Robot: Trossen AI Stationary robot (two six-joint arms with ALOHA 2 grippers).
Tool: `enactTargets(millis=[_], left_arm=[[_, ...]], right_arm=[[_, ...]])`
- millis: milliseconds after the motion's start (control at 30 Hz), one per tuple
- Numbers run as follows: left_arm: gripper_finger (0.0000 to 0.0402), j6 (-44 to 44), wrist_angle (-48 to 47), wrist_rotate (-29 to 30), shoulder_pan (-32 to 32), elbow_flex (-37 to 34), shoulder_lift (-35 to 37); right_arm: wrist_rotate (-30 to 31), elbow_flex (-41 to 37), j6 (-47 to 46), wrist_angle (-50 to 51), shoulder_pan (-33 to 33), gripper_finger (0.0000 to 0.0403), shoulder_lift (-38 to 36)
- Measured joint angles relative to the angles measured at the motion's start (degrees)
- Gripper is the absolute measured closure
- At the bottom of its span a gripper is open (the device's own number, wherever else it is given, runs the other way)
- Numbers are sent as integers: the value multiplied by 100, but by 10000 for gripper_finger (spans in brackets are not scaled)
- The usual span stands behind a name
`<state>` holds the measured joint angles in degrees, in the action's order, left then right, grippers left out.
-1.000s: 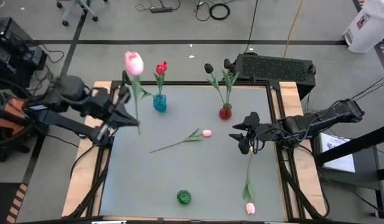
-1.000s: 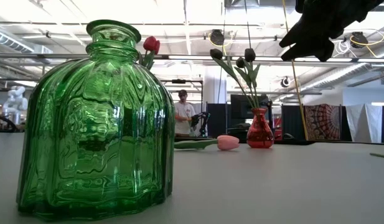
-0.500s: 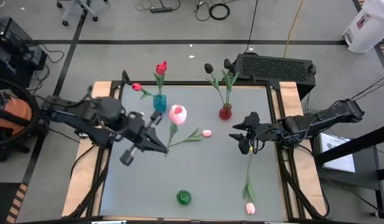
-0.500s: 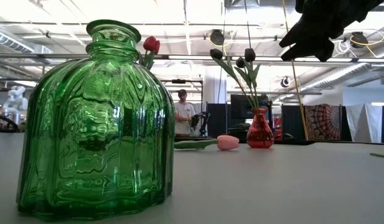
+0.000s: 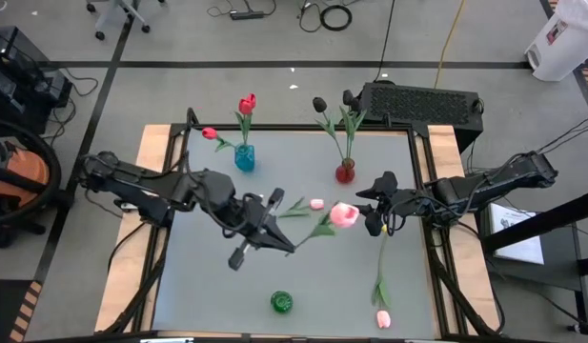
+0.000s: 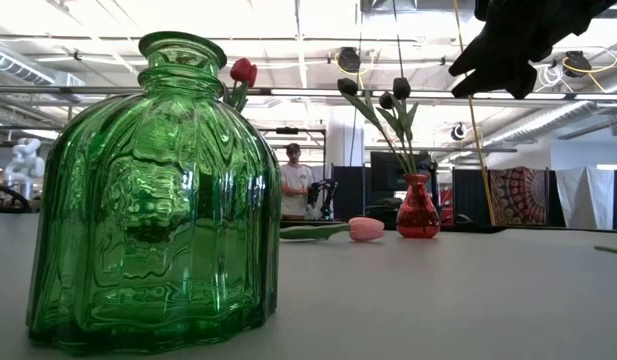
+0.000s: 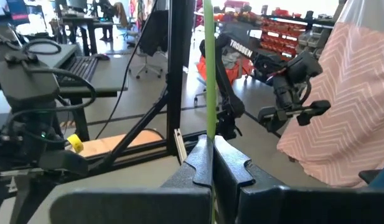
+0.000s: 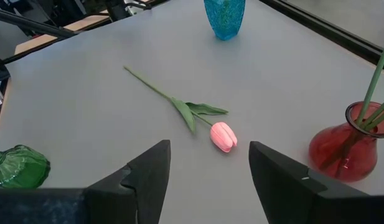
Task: Sort flowers into vase by color
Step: Put the top pink tulip into the green vase
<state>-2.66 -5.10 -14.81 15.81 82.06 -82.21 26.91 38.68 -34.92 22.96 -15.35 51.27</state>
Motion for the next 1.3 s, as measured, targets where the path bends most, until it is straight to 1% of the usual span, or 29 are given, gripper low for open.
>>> enactTargets(millis=[100,367,433,633,867,1100,1300], left_arm=[[401,-31,210,-20,-6,-124,-85],[401,-882,1829,-383,-252,-1415,-60],[401,-951,2232,-443,-271,-1686,-52],[401,-1036,2940,-445,-175,-2395,-48],[401,-1001,3685,-225,84,-3141,-46],[401,-994,4396,239,372,-3718,-46],[401,-723,4424,748,638,-3881,-46]], right_arm=[[0,0,0,0,0,193,1],[0,0,0,0,0,193,2],[-1,0,0,0,0,193,2],[-1,0,0,0,0,193,0],[1,0,0,0,0,193,2],[1,0,0,-1,0,193,0],[1,0,0,0,0,193,2]])
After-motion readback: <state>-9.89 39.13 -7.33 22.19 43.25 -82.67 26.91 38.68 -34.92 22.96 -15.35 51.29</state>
